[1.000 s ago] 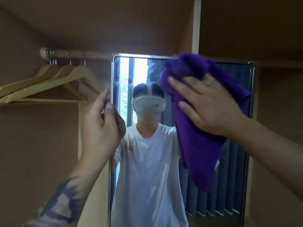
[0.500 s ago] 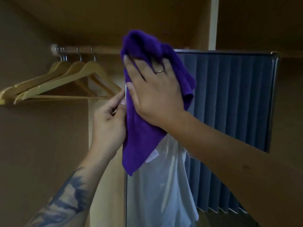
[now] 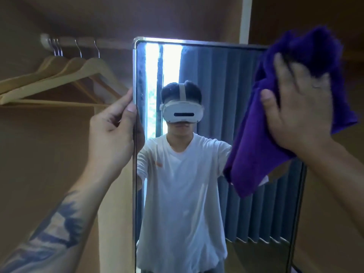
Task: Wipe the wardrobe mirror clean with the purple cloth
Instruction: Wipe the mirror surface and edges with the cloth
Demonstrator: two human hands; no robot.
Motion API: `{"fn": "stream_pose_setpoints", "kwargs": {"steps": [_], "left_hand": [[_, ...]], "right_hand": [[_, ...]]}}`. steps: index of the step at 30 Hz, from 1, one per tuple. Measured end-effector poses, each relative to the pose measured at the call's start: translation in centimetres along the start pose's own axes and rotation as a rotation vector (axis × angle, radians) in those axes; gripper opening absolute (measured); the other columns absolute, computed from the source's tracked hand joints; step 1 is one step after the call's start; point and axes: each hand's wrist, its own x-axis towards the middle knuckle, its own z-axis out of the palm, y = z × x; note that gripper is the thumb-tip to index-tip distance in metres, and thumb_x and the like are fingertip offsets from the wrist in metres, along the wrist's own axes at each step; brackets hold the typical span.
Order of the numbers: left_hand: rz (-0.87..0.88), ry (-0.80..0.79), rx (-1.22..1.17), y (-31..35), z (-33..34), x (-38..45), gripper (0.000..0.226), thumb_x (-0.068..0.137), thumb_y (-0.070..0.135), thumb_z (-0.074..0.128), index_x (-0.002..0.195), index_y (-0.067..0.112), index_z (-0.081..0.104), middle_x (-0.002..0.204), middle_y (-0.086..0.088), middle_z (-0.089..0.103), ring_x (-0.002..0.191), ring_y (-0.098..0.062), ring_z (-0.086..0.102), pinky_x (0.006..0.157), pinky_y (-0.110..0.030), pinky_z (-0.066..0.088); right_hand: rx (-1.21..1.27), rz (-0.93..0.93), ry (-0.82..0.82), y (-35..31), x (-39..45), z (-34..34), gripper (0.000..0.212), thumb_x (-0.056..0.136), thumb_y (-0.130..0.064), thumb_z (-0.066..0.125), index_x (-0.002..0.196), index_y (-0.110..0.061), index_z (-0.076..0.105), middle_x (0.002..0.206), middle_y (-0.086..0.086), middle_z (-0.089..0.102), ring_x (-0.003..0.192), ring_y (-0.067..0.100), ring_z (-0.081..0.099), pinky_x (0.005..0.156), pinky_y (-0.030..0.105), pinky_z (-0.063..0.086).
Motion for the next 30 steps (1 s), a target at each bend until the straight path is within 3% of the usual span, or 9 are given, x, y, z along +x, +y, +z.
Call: {"fn": "stream_pose_setpoints", "kwargs": {"steps": [3,6,12,15,19,21,24,27,30], "left_hand": [[-0.001,-0.01,0.013,-0.2,-0.1,0.1,0.035,0.107,0.016,0.054,0.141,0.019,0.063,0.133,0.005,0.07,0.125,-0.013,0.065,0.108,-0.053,0.051],[-0.021,-0.001,0.008,-0.2,0.0,0.0,0.035,0.107,0.014,0.054,0.141,0.019,0.063,0.131,0.009,0.071,0.124,-0.01,0.065,0.109,-0.053,0.05],[-0.105,-0.051,-0.08,0.3,-0.2,0.0,0.035,0.108,0.016,0.053,0.137,0.033,0.063,0.124,0.012,0.074,0.112,-0.008,0.068,0.107,-0.054,0.051],[-0.097,-0.079,-0.082,0.7,-0.4,-0.1,0.033,0.107,0.019,0.053,0.137,0.031,0.061,0.125,0.018,0.072,0.122,-0.003,0.065,0.108,-0.049,0.052],[-0.067,-0.068,-0.079,0.6,-0.3,0.1,0.034,0.106,0.017,0.054,0.136,0.032,0.062,0.118,0.016,0.075,0.111,-0.009,0.07,0.096,-0.038,0.059],[-0.04,-0.06,-0.052,0.7,-0.1,0.0,0.035,0.107,0.014,0.053,0.133,0.035,0.061,0.117,0.025,0.072,0.109,-0.005,0.07,0.095,-0.031,0.059],[-0.022,-0.049,-0.015,0.9,0.0,-0.2,0.035,0.107,0.015,0.054,0.134,0.036,0.059,0.115,0.039,0.064,0.116,-0.001,0.067,0.1,-0.03,0.055],[-0.024,-0.03,-0.011,0.9,0.0,-0.3,0.034,0.106,0.018,0.055,0.136,0.035,0.06,0.115,0.036,0.066,0.117,-0.006,0.068,0.103,-0.038,0.056],[-0.038,-0.005,-0.034,0.9,0.1,-0.5,0.034,0.107,0.017,0.055,0.134,0.035,0.062,0.119,0.028,0.07,0.118,-0.008,0.068,0.106,-0.046,0.054]], "right_hand": [[0.047,0.153,0.054,0.0,-0.6,0.4,0.063,0.109,-0.048,0.025,0.163,-0.015,0.021,0.167,0.015,0.027,0.147,0.05,0.029,0.123,0.063,0.017],[0.072,0.255,0.087,-4.4,0.4,1.0,0.064,0.108,-0.046,0.022,0.164,-0.014,0.02,0.17,0.012,0.022,0.148,0.054,0.025,0.121,0.064,0.019],[0.122,-0.114,0.089,-16.9,2.8,1.1,0.064,0.105,-0.048,0.032,0.163,-0.02,0.028,0.165,0.003,0.036,0.146,0.039,0.038,0.12,0.06,0.022],[0.112,-0.319,0.078,-19.9,3.1,1.6,0.065,0.104,-0.05,0.037,0.161,-0.019,0.033,0.16,0.003,0.045,0.148,0.037,0.037,0.123,0.056,0.018],[0.076,-0.456,0.023,-16.2,2.4,1.7,0.073,0.101,-0.062,0.037,0.161,-0.021,0.034,0.159,0.002,0.046,0.153,0.037,0.028,0.126,0.055,0.012],[0.023,-0.458,-0.025,-13.0,1.7,1.5,0.079,0.099,-0.069,0.034,0.163,-0.023,0.03,0.161,0.003,0.044,0.154,0.038,0.026,0.127,0.056,0.011],[-0.028,-0.328,-0.07,-7.6,0.7,0.9,0.084,0.098,-0.074,0.033,0.164,-0.023,0.022,0.162,0.007,0.039,0.15,0.041,0.03,0.127,0.058,0.012],[-0.031,-0.118,-0.086,-2.4,-0.1,0.2,0.081,0.101,-0.071,0.028,0.165,-0.023,0.012,0.164,0.011,0.03,0.149,0.041,0.032,0.126,0.059,0.011],[0.027,0.086,-0.021,-2.0,-1.0,0.4,0.075,0.105,-0.062,0.026,0.165,-0.018,0.014,0.168,0.01,0.023,0.15,0.044,0.026,0.124,0.062,0.016]]}}
